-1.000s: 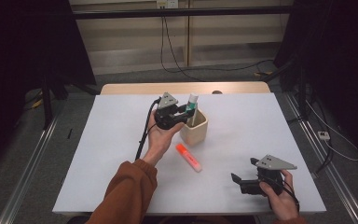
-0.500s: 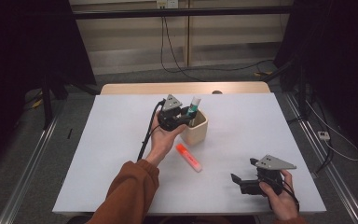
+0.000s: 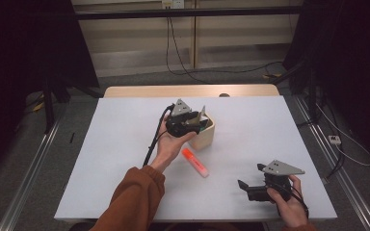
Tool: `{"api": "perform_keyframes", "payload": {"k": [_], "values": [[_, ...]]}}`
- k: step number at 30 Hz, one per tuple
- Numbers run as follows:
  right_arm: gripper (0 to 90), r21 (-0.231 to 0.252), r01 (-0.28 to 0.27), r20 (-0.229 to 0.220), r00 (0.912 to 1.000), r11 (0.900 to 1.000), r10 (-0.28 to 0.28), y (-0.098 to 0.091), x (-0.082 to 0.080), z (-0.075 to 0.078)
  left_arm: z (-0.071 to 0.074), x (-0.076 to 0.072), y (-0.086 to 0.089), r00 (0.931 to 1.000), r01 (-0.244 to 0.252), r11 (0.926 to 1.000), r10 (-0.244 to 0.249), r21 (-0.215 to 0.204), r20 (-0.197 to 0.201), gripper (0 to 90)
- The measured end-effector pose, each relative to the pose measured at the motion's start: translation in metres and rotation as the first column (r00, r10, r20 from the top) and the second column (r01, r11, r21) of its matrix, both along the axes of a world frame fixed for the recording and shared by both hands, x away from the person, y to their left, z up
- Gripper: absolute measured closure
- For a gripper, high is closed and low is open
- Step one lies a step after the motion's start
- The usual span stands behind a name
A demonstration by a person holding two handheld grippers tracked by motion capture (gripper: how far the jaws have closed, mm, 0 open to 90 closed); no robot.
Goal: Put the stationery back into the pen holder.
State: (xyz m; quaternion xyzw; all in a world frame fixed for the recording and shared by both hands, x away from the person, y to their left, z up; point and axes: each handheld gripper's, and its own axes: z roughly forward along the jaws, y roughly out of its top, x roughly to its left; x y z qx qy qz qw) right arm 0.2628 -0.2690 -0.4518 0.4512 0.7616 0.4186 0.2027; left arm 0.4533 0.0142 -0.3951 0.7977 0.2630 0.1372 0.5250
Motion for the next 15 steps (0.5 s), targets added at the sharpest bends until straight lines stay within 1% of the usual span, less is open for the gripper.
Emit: {"api": "perform_keyframes", "payload": {"k": [2,4,6,8,10,11,14,15], "values": [[6.5,0.001,-0.001,0.001,1.0000,1.0000,0.001,0.000,0.000,0.000,0.003,-0.002,0.001,0.9999,0.004,0.9999,-0.004,-0.011,-0.010,39.9],[6.5,-0.002,0.001,0.005,1.0000,1.0000,-0.001,0.000,0.000,0.000,0.005,-0.002,0.003,0.9999,0.007,0.9999,-0.007,-0.015,-0.013,38.5],[6.5,-0.001,0.003,0.006,1.0000,1.0000,-0.003,0.000,0.000,0.000,0.007,-0.002,0.006,0.9997,0.004,0.9995,-0.005,-0.031,-0.026,33.0],[6.5,-0.001,0.004,0.006,1.0000,1.0000,-0.004,0.000,0.000,0.000,0.009,-0.002,0.008,0.9995,-0.005,0.9994,0.004,-0.035,-0.030,28.3],[6.5,-0.001,0.006,0.005,1.0000,1.0000,-0.006,0.000,0.000,0.000,0.010,-0.001,0.012,0.9995,-0.012,0.9995,0.011,-0.028,-0.030,24.7],[6.5,-0.001,0.007,0.007,1.0000,1.0000,-0.007,-0.001,0.000,0.000,0.011,-0.001,0.013,0.9991,-0.019,0.9995,0.018,-0.024,-0.037,23.0],[6.5,0.003,0.012,0.006,0.9999,0.9999,-0.012,-0.001,0.000,0.001,0.013,-0.001,0.018,0.9989,-0.021,0.9998,0.021,-0.007,-0.042,16.7],[6.5,0.002,0.012,0.008,0.9999,0.9999,-0.012,-0.001,0.000,0.000,0.014,-0.001,0.020,0.9987,-0.023,0.9997,0.023,-0.007,-0.046,14.8]]}}
